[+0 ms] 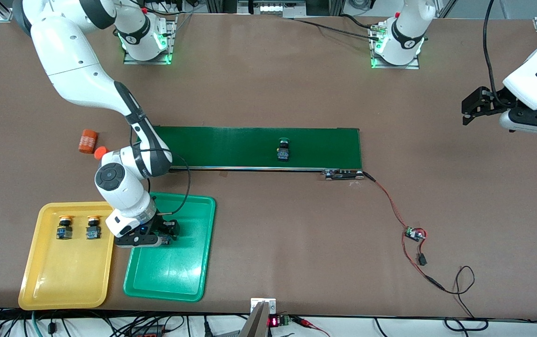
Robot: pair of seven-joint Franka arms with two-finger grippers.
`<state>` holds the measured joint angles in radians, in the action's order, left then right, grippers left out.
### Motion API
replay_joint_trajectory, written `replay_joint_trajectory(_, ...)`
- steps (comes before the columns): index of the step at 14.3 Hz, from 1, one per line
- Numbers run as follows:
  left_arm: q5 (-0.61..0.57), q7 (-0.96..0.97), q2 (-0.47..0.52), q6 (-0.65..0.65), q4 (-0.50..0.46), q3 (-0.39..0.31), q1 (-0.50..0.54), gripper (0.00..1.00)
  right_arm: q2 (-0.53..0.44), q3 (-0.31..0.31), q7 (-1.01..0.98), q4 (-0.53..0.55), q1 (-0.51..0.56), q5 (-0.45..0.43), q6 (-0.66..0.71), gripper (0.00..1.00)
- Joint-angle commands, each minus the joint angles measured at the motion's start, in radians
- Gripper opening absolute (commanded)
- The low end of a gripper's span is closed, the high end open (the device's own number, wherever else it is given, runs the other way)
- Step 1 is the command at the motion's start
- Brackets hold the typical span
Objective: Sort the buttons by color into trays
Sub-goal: 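Carry the green-ringed button into the green tray with the right gripper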
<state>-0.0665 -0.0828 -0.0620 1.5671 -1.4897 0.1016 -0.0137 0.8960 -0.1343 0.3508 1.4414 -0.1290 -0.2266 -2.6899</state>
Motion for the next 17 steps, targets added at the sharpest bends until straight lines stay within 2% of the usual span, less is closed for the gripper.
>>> replay_joint_trajectory(1, -0.006, 0.012, 0.008, -0.013, 0.005, 0.003, -0.005, 1.00, -0.020, -0.001, 0.000, 0.017, -0.009, -0.007, -0.016, 1.00)
replay_joint_trajectory(4, -0.004, 0.011, 0.010, -0.013, 0.005, -0.002, -0.002, 1.00, -0.113, -0.002, 0.010, 0.054, -0.032, 0.000, 0.118, 1.00)
replay_joint_trajectory(8, -0.004, 0.011, 0.008, -0.015, 0.015, -0.003, 0.006, 1.00, -0.322, -0.008, 0.129, 0.128, -0.086, 0.013, 0.420, 1.00)
replay_joint_trajectory(9, -0.004, 0.011, 0.008, -0.015, 0.016, -0.003, 0.006, 1.00, -0.369, -0.008, 0.154, 0.158, -0.103, 0.065, 0.471, 1.00)
replay_joint_trajectory(10, -0.004, 0.011, 0.008, -0.015, 0.017, -0.002, 0.000, 1.00, -0.415, -0.008, 0.168, 0.195, -0.118, 0.111, 0.488, 1.00)
replay_joint_trajectory(13, -0.006, 0.012, 0.007, -0.015, 0.017, 0.000, -0.005, 1.00, -0.529, -0.013, 0.252, 0.344, -0.181, 0.121, 0.490, 1.00)
replay_joint_trajectory(15, -0.004, 0.011, 0.007, -0.016, 0.017, -0.002, -0.003, 1.00, -0.543, -0.013, 0.379, 0.384, -0.253, 0.119, 0.490, 1.00)
replay_joint_trajectory(17, -0.006, 0.012, 0.007, -0.016, 0.017, 0.000, -0.005, 1.00, -0.536, -0.013, 0.407, 0.399, -0.299, 0.115, 0.489, 1.00)
